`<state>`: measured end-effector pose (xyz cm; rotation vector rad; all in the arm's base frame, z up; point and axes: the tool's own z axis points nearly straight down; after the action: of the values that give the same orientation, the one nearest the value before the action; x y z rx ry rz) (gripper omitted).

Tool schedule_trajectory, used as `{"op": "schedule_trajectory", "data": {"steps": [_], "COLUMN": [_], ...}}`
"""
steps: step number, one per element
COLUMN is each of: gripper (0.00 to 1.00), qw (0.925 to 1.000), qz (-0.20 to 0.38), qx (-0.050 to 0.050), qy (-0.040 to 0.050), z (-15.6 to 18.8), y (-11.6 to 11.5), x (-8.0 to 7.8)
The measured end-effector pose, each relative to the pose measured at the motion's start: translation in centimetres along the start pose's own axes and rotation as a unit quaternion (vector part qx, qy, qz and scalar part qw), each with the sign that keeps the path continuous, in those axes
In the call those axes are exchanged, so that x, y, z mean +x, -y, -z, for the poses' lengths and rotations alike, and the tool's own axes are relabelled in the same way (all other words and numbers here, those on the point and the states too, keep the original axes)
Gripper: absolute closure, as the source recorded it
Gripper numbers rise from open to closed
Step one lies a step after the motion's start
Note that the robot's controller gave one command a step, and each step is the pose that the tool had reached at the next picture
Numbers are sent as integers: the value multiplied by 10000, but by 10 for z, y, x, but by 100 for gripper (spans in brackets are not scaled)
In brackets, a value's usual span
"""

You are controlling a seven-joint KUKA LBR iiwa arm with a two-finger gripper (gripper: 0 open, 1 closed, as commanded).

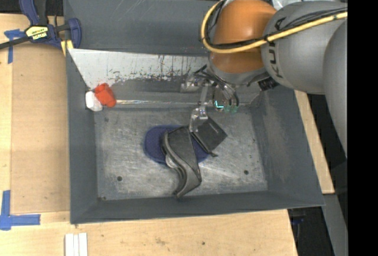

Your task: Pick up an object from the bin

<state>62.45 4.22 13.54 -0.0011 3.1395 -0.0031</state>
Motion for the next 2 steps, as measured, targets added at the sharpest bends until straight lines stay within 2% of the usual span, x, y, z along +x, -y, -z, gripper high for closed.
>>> {"op": "schedule_trajectory", "data": {"steps": [1,2], "gripper": [0,100], "qw": [9996,9997], "qz": [-269,-261], "qx": [-12,-6], "qy": [122,-39], "z": [-47,-51], "y": [3,3], "x": [30,37]}}
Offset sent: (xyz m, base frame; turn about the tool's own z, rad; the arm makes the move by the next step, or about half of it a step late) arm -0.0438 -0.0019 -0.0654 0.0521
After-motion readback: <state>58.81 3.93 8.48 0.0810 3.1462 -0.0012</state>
